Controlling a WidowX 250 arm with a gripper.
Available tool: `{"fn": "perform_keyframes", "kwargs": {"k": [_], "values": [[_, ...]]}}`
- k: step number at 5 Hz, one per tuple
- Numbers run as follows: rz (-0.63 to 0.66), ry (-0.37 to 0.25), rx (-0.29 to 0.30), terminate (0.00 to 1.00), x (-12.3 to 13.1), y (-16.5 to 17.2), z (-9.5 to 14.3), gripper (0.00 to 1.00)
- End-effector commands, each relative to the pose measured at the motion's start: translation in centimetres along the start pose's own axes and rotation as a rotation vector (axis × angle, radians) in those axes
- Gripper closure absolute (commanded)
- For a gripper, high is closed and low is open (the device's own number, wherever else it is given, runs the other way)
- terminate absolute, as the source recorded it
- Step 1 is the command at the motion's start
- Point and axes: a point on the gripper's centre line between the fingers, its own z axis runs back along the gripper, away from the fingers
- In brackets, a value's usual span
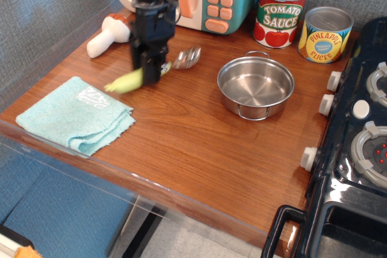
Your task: Put the spoon below the bowl.
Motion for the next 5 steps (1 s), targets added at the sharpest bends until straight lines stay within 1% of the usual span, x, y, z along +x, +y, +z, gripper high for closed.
{"fn": "perform_keyframes", "kwargs": {"k": [1,2,3,4,5], "values": [[0.408,-0.091,0.024,0.0,-2.3,-9.3,7.2,1.0],[0.526,-0.079,0.038,0.0,-4.0,-12.2,4.5,1.0],[0.531,-0.024,0.041,0.0,-5.0,-13.0,1.3,1.0],[0.515,0.0,0.062,0.0,-5.3,-13.0,-0.9,1.0],[0.46,0.024,0.07,0.0,-4.1,-12.5,-2.7,1.0]]}}
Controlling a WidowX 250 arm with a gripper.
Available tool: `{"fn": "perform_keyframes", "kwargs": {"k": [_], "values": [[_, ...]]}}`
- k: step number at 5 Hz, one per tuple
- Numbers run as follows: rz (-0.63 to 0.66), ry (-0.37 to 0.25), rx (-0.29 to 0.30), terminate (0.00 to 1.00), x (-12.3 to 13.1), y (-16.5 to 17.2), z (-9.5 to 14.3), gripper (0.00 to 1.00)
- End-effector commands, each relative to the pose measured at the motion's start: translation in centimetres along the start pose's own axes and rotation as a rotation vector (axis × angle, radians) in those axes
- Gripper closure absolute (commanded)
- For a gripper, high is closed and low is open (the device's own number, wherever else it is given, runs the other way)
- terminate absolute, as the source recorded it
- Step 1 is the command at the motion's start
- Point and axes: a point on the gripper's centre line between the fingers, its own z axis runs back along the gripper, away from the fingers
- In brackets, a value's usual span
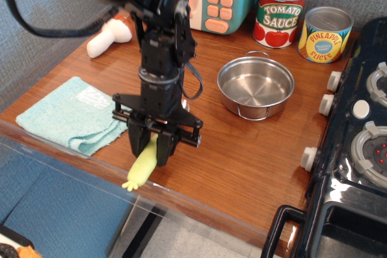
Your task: Put the spoon below the bowl.
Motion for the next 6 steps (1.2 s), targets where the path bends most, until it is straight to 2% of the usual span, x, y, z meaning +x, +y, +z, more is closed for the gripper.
{"fn": "perform_keyframes", "kwargs": {"k": [1,3,4,5,6], "values": [[-0.122,-0.007,0.022,0.0,3.4,-2.2,-0.8,1.0],[-0.199,-0.045,0.013,0.0,5.4,-3.4,0.3,1.0],[-0.19,-0.086,0.007,0.0,6.3,-3.7,2.4,1.0],[-0.176,-0.048,0.004,0.0,6.5,-3.1,1.6,1.0],[-0.164,-0.006,0.019,0.0,5.4,-2.4,0.1,0.0]]}}
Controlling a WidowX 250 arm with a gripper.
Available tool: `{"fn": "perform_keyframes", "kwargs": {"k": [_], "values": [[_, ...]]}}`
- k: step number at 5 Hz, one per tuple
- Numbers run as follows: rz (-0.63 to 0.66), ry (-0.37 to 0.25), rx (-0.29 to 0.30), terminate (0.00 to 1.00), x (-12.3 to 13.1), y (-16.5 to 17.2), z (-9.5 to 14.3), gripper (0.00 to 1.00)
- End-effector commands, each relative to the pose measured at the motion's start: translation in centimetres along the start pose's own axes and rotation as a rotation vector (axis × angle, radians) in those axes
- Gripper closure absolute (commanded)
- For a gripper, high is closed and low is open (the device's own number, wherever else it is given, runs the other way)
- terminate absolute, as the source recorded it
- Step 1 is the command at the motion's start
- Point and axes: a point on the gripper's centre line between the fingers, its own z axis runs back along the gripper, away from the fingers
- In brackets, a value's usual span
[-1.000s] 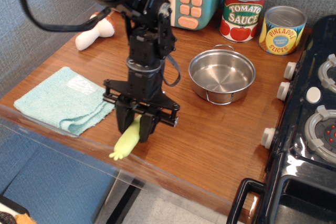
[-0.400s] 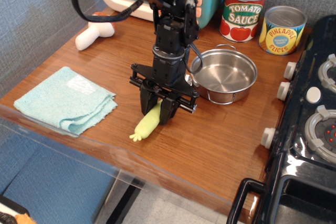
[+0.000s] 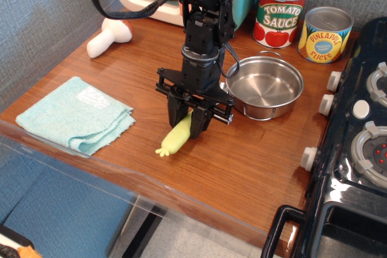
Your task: Put the spoon below the bowl.
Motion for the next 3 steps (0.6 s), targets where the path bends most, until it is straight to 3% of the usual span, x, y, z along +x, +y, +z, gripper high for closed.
{"fn": "perform_keyframes", "kwargs": {"k": [1,2,3], "values": [[0.014,-0.044,0.039,0.0,-1.0,0.4,1.1,0.0],[0.001,-0.159,0.05,0.0,-1.7,0.5,3.8,0.0],[0.016,-0.225,0.011,0.0,-2.4,0.6,6.1,0.0]]}}
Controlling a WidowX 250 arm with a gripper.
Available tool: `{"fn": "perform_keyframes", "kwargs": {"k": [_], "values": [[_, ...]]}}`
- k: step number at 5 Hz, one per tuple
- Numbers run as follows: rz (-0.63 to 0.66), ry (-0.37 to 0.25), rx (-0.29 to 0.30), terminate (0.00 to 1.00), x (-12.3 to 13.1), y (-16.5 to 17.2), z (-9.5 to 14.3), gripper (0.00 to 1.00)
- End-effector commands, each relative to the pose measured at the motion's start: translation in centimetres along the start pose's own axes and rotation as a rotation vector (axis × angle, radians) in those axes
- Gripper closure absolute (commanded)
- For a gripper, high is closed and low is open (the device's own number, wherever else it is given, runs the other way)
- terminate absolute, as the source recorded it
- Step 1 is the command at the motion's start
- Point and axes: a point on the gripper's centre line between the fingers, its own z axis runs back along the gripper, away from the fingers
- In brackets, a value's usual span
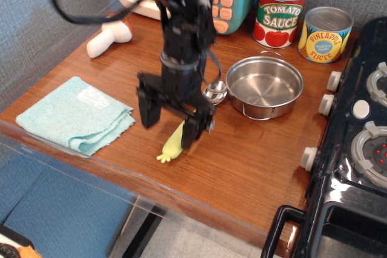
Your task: Put the spoon below the bowl.
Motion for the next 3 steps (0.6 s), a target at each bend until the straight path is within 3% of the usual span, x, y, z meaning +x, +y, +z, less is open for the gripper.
{"fn": "perform_keyframes", "kwargs": {"k": [1,2,3], "values": [[0.043,-0.091,-0.029,0.0,0.62,-0.37,3.72,0.0],[0.043,-0.091,-0.029,0.0,0.62,-0.37,3.72,0.0],[0.043,-0.091,-0.029,1.0,0.62,-0.37,3.72,0.0]]}}
